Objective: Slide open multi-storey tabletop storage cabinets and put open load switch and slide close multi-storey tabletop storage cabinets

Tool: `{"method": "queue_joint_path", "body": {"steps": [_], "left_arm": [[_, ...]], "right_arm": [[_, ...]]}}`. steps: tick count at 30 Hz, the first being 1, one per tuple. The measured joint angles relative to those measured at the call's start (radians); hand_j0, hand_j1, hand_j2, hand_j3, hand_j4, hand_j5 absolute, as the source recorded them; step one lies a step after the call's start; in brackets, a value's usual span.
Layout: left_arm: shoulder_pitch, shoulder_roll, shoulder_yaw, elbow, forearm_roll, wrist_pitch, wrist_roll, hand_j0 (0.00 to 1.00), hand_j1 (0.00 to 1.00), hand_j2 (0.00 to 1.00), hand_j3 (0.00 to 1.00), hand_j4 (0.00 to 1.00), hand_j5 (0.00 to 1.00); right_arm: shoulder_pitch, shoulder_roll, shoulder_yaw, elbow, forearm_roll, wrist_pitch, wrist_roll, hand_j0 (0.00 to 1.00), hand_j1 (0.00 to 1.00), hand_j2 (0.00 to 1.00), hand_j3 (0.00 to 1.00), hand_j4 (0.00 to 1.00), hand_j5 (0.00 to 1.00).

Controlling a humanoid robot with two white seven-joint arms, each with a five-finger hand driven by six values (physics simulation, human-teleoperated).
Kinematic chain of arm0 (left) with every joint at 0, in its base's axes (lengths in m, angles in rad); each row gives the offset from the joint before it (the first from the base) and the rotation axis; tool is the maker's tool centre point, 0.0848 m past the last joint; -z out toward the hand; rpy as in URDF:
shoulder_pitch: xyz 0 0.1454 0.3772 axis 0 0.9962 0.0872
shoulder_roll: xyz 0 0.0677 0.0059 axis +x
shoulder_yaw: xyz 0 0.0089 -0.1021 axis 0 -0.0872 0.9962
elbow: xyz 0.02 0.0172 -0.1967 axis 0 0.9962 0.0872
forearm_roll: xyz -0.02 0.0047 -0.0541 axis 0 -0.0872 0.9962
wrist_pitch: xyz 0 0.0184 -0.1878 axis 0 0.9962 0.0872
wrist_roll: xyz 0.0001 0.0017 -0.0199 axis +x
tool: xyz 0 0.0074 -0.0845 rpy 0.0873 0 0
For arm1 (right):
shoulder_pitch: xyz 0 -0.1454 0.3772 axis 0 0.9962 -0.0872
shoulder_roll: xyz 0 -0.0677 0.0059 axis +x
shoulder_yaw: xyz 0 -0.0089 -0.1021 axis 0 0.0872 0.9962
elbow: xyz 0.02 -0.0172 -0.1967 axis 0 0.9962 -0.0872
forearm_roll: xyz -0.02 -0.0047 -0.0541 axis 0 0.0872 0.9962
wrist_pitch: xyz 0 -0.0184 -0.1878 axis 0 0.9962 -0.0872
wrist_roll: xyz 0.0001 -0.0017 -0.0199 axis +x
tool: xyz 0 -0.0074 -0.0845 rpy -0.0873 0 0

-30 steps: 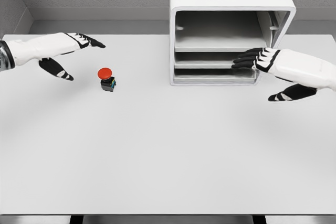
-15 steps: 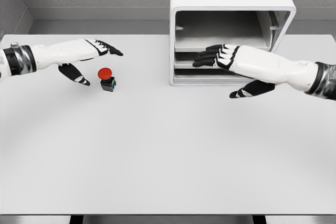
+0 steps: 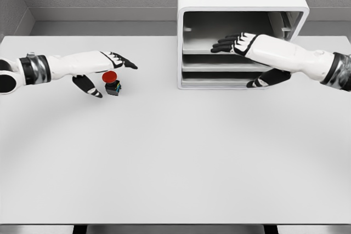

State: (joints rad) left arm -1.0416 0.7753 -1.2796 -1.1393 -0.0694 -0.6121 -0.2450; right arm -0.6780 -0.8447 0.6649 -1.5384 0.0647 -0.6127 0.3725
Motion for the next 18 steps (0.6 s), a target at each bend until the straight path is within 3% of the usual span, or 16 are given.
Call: {"method": "queue_joint_path", "body": {"steps": [8, 18], "left_arm": [[-0.003, 0.0, -0.029, 0.017, 0.003, 0.0, 0.002, 1.0, 1.0, 1.0, 1.0, 1.0, 1.0], [-0.008, -0.013, -0.021, 0.065, 0.012, 0.0, 0.004, 1.0, 1.0, 1.0, 1.0, 1.0, 1.0]], "right_arm": [[-0.026, 0.074, 0.001, 0.067, 0.022, 0.0, 0.015, 1.0, 1.0, 1.0, 1.0, 1.0, 1.0], [-0.043, 0.127, 0.001, 0.208, 0.073, 0.0, 0.02, 1.0, 1.0, 1.0, 1.0, 1.0, 1.0]]}}
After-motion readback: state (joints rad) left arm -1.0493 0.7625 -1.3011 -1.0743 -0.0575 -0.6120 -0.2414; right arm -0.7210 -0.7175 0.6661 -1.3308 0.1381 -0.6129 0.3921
